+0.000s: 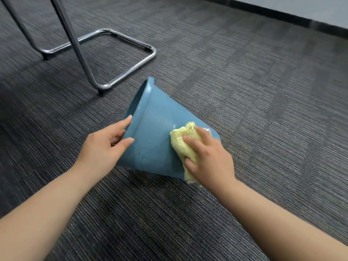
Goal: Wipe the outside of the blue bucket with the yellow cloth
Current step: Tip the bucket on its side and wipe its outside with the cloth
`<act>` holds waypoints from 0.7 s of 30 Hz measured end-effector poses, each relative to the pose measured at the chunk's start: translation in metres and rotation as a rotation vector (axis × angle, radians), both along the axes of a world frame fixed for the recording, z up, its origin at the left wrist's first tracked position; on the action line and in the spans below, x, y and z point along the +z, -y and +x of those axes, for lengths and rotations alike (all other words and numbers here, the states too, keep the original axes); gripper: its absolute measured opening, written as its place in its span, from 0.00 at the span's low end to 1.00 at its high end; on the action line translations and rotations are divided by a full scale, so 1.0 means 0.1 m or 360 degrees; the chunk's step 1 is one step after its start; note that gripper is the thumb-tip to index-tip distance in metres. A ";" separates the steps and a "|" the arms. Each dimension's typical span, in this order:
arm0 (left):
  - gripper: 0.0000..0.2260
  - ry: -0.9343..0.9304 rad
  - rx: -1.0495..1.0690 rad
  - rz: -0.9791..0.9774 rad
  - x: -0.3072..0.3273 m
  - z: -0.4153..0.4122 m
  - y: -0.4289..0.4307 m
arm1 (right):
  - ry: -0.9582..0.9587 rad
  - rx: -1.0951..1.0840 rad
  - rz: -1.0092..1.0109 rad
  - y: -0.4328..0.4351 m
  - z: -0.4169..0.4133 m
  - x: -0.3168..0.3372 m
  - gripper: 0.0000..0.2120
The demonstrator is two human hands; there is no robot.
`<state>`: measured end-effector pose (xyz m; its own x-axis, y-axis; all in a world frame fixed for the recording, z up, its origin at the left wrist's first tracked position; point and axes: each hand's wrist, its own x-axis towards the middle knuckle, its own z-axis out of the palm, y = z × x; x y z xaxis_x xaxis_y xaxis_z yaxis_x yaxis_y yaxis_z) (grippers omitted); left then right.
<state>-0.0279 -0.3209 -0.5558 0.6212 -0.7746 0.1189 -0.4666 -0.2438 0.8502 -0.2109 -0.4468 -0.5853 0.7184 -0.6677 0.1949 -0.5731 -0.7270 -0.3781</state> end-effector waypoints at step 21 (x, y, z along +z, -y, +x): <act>0.25 -0.0039 0.0137 0.0060 0.02 0.04 0.03 | -0.0187 -0.0108 0.0096 0.21 -0.06 -0.10 0.21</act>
